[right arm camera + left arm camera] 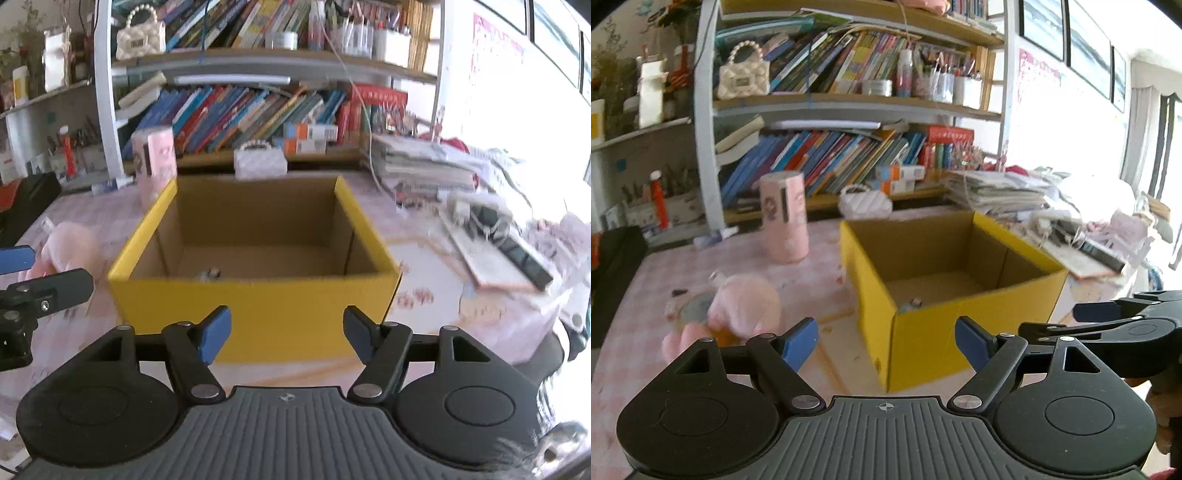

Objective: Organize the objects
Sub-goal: 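Withdraw both tools from the box back toward the toy pile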

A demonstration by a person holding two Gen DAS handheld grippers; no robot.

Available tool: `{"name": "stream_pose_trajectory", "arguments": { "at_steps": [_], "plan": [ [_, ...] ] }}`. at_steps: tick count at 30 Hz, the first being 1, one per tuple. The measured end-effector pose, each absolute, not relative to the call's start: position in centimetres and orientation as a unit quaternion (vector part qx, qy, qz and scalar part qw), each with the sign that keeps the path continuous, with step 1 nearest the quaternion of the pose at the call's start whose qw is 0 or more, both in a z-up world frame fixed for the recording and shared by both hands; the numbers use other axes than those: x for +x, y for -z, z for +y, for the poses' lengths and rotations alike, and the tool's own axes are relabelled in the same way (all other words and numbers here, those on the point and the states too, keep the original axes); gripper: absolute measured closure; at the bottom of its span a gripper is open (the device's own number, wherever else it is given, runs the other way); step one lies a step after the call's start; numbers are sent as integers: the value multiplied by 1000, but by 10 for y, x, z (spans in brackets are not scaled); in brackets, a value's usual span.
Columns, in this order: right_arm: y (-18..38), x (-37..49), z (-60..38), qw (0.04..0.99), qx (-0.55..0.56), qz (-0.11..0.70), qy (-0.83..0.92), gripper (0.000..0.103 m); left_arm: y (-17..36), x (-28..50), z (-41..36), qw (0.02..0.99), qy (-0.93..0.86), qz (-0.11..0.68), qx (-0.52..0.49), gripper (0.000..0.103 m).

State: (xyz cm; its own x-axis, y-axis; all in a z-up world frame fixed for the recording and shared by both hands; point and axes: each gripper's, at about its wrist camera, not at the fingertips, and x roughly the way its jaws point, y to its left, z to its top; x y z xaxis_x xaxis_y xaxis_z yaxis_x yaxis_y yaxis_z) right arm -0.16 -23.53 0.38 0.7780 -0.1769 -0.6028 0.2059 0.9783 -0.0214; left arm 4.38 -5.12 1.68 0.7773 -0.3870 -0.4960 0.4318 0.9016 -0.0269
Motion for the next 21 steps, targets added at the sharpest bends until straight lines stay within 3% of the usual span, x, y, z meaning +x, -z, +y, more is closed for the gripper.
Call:
{"name": "stream_pose_trajectory", "arguments": {
  "at_steps": [8,21],
  "plan": [
    [24,-22,-200,922,33,377,83,30,1,21,-22,938,184,289,57,20],
    [39,-32,-148,913,24,406,29,25,9,-2,18,936,149,310,68,19]
  ]
}}
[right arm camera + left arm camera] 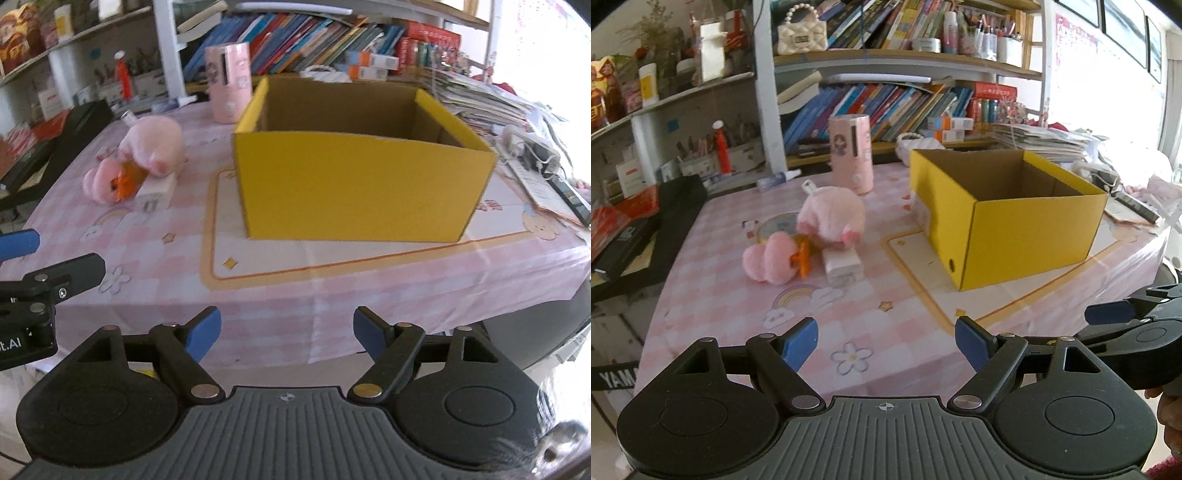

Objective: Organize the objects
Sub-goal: 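Withdraw both tools from the box back toward the toy pile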

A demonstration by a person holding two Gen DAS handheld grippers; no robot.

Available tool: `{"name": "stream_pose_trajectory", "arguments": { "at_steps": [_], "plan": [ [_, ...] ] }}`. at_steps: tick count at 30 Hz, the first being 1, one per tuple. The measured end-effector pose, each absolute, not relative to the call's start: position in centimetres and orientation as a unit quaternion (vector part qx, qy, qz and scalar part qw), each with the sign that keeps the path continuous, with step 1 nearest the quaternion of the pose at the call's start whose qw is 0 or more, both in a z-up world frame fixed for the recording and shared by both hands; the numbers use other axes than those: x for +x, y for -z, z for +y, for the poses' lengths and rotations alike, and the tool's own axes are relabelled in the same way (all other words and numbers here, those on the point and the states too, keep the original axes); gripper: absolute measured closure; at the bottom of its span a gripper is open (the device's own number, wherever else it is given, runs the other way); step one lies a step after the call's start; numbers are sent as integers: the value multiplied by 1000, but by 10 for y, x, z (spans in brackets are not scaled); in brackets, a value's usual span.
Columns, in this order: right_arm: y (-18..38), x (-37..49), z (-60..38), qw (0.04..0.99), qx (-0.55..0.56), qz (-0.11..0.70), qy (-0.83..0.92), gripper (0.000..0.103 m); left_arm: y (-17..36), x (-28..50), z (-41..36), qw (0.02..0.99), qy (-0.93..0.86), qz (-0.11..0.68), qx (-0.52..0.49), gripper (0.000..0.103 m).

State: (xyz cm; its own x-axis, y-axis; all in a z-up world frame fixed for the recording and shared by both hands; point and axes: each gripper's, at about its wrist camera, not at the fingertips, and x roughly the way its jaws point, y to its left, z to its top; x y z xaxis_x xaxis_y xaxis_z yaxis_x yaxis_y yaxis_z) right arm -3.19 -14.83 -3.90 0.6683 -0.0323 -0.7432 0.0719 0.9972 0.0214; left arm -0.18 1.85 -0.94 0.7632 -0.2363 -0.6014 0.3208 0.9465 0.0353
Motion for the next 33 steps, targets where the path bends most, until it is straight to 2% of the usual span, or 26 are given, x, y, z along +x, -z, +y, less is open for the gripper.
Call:
{"name": "stream_pose_trajectory", "arguments": {
  "at_steps": [7,12,33],
  "plan": [
    [43,-31,-119,910,3,414,-1,24,11,-7,39,936,132,318,67,19],
    [43,-28,-100,911,-9,413,-18,23,12,-9,55,938,114,322,64,12],
    [39,-9,-59,911,-37,408,-58,23,16,-1,93,938,63,338,37,10]
  ]
}}
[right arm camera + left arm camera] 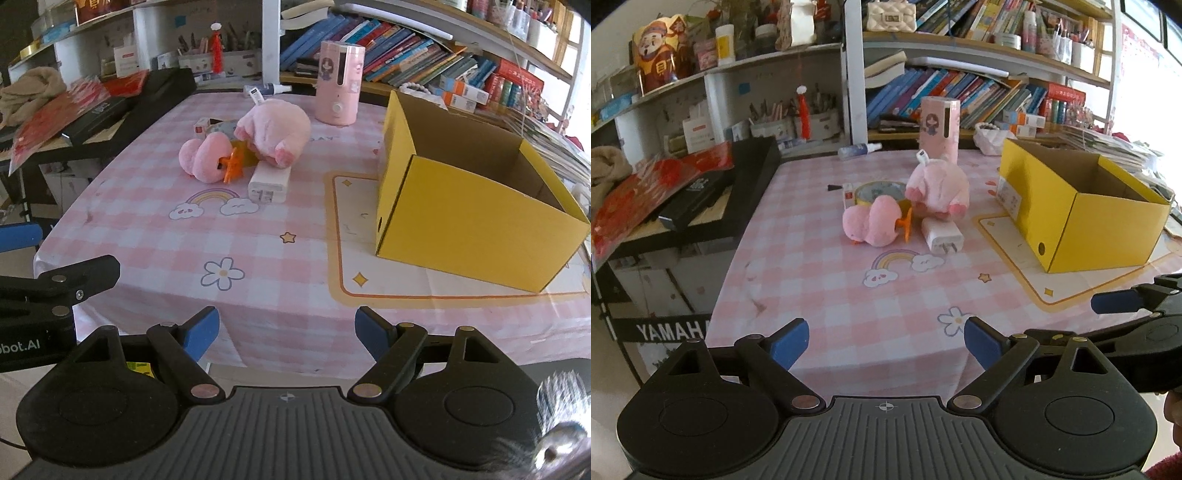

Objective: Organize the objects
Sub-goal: 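Withdraw both tools from the box back toward the toy pile, then grasp the pink heart plush with the left tool while the right tool grasps the pink pig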

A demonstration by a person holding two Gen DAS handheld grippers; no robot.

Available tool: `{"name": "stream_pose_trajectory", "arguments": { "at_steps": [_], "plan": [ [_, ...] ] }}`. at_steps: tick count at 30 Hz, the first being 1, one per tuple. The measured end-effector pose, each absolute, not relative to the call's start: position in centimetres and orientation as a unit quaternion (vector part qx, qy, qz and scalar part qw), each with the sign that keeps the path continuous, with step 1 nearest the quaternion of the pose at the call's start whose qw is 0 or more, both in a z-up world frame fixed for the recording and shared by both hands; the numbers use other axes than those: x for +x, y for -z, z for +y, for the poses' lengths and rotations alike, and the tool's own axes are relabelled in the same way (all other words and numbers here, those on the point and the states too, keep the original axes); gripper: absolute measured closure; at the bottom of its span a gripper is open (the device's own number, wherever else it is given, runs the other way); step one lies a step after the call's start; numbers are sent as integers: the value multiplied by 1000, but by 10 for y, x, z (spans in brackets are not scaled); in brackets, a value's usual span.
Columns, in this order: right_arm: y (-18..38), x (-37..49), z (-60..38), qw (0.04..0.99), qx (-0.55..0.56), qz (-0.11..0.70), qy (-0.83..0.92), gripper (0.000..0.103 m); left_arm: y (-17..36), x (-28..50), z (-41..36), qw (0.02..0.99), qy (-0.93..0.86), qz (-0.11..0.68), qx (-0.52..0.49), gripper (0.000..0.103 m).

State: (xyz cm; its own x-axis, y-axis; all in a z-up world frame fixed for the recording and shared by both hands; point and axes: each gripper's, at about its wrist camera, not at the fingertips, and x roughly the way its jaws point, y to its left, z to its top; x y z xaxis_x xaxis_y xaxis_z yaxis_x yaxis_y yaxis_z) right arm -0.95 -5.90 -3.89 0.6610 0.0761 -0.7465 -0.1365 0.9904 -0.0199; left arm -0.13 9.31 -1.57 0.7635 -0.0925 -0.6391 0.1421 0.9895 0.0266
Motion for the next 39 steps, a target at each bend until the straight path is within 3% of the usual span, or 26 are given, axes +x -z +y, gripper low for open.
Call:
{"name": "stream_pose_trajectory", "arguments": {
  "at_steps": [27,39],
  "plan": [
    [13,131,-66,934,-44,337,-109,23,14,122,93,941,-4,338,16,10],
    [22,215,-62,907,-23,387,-161,16,39,181,74,925,28,375,53,10]
  ]
}}
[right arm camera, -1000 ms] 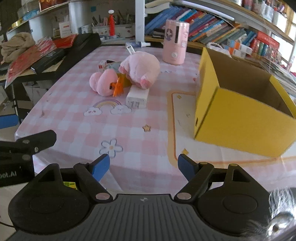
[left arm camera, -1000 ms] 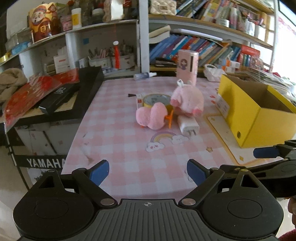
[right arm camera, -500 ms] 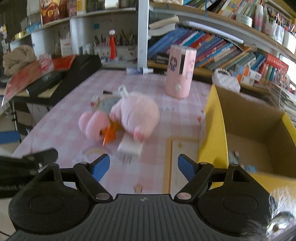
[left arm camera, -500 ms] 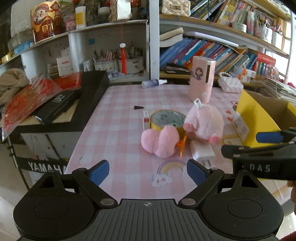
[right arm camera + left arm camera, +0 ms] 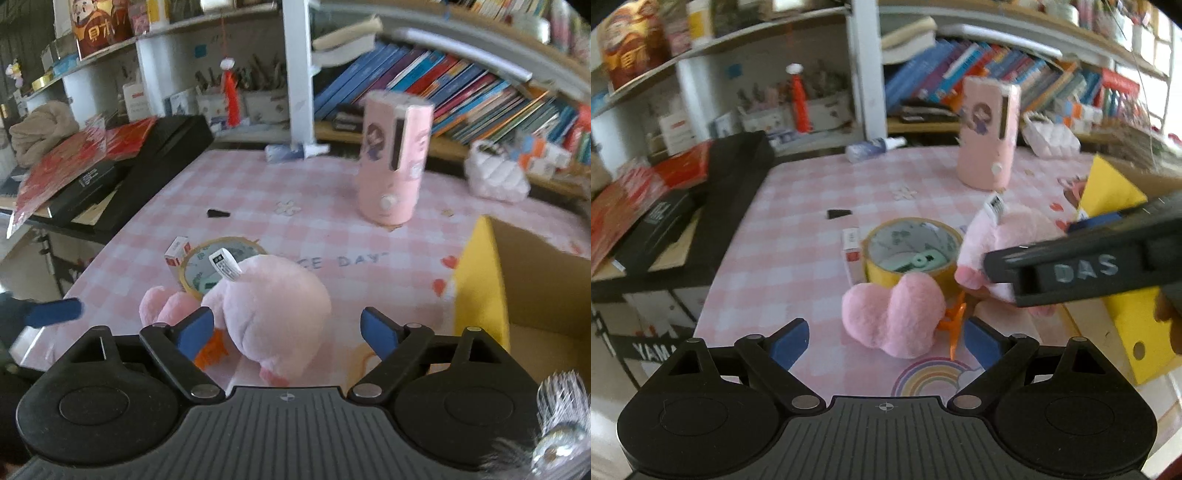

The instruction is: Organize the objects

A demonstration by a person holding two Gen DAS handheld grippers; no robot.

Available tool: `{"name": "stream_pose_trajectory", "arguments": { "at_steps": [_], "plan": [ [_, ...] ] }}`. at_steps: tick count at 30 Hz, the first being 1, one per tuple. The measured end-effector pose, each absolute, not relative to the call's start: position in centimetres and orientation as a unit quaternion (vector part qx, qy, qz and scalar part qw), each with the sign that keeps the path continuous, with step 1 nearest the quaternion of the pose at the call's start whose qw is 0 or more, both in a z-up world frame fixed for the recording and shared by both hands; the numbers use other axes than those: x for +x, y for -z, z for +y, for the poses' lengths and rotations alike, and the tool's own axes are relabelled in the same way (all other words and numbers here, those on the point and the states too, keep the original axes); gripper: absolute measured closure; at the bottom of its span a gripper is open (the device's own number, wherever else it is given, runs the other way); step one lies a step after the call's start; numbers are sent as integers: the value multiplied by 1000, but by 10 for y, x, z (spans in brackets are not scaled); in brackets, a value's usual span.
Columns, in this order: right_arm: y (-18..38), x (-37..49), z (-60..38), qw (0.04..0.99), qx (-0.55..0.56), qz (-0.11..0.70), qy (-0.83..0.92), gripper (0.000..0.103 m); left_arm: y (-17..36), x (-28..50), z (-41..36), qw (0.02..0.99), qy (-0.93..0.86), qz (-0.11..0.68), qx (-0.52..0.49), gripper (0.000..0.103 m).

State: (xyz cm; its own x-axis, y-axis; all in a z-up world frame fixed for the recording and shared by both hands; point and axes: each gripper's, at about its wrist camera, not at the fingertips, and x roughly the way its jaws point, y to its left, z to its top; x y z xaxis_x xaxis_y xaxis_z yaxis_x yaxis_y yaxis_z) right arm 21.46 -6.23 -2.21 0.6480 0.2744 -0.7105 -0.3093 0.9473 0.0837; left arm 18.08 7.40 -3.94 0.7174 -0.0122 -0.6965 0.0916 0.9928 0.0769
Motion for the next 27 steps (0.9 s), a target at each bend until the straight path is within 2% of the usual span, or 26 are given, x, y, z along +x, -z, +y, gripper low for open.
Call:
{"name": "stream_pose_trajectory", "arguments": {
  "at_steps": [6,7,10,14,20,27],
  "plan": [
    [36,240,-52,888,-33,416,-192,14,56,204,65,914,39,398,73,10],
    [38,242,-51,887,-38,418,-195,17,59,208,64,912,40,401,76,10],
    [42,247,-49,882,-47,423,-204,34,66,219,62,909,43,407,81,10],
    [39,251,-58,885,-31,414,-213,44,73,233,61,906,46,413,81,12],
    [15,244,-85,911,8,370,-180,45,76,240,66,903,51,419,74,21],
    [3,235,-101,927,19,343,-150,45,50,215,78,917,49,395,36,21]
  ]
}}
